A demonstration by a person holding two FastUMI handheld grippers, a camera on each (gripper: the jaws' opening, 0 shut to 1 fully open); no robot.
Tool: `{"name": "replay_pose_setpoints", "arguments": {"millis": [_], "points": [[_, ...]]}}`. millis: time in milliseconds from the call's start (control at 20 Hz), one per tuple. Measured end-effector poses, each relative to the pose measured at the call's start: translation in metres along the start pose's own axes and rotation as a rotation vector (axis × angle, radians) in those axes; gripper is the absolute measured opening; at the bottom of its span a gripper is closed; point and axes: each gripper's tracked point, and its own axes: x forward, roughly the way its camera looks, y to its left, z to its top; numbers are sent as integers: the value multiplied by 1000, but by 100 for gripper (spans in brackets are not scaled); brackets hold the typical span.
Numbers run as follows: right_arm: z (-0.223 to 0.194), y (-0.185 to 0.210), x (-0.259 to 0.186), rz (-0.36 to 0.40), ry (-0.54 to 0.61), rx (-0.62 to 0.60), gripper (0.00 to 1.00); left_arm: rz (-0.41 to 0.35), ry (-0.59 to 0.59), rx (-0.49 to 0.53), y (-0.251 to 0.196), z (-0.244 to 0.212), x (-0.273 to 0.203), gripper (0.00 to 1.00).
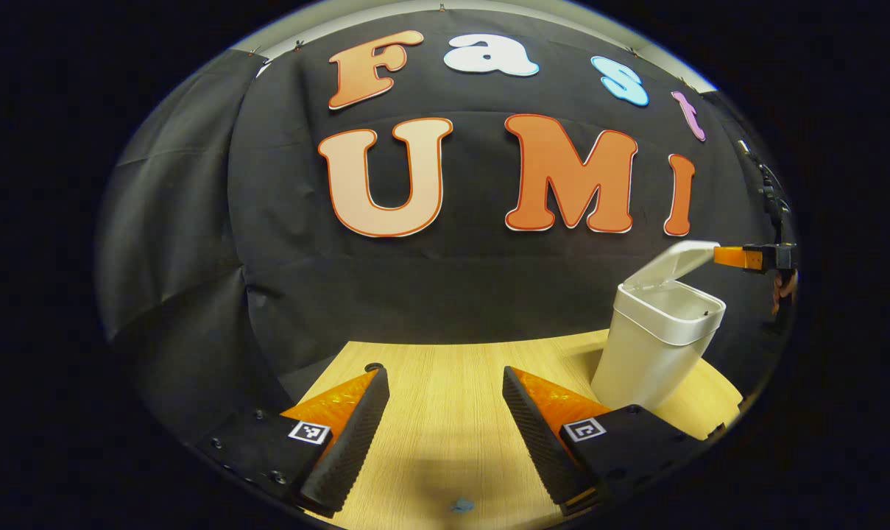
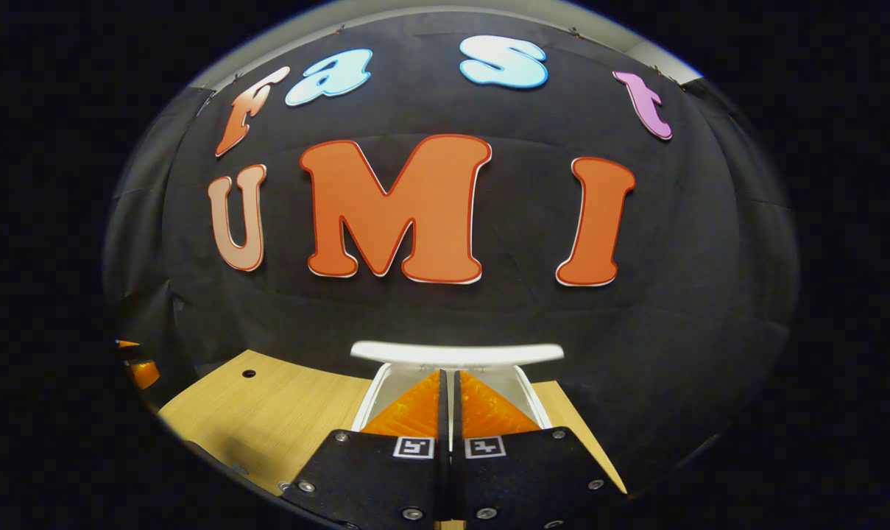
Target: Press the lid of the desktop garbage bin to open it, pick up the crumpled paper on the desktop and throw it into the bin, then pick up the pop can on the desktop and drop it into the bin, and finally close the garbage bin lid.
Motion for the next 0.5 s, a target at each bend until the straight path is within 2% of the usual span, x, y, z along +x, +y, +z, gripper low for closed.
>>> {"name": "replay_pose_setpoints", "arguments": {"millis": [450,500], "points": [[-6,20,-25,22,-41,-33,1,-28,106,-50,3,-33,9,99],[-12,25,-27,33,-30,-39,5,-52,126,-63,-2,-40,11,99]]}}
